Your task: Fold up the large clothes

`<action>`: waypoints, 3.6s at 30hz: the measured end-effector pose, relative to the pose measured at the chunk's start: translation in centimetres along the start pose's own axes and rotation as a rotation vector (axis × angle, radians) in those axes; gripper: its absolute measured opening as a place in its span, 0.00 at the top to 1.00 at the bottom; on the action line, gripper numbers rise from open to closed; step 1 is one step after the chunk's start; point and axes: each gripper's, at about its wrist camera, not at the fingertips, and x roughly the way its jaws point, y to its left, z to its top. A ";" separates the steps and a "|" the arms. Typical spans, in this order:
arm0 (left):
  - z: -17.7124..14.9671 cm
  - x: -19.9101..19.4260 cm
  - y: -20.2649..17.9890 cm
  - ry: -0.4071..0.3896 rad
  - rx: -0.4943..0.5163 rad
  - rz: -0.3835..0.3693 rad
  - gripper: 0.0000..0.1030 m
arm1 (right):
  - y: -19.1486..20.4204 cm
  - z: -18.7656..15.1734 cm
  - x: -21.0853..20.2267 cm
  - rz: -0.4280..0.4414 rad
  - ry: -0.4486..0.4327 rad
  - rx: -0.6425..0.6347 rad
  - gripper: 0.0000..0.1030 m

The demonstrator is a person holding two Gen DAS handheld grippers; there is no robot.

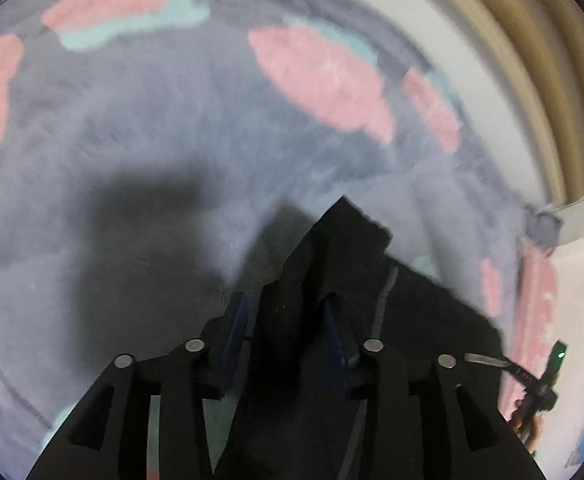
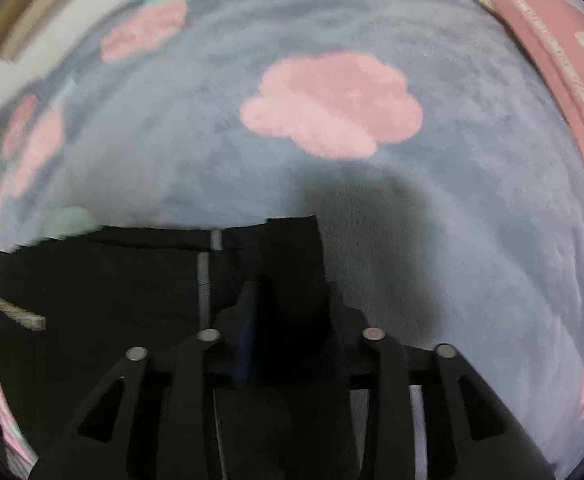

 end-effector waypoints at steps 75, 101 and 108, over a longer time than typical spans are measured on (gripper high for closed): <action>-16.1 -5.4 -9.4 0.060 0.345 -0.138 0.43 | 6.7 -20.3 -8.7 0.058 0.005 -0.160 0.36; -6.4 2.7 4.1 0.207 -0.107 -0.199 0.37 | -8.4 -14.9 -3.7 0.251 0.117 0.180 0.20; -6.6 6.2 2.4 0.266 -0.086 -0.248 0.31 | -8.5 -14.7 -0.2 0.332 0.170 0.200 0.14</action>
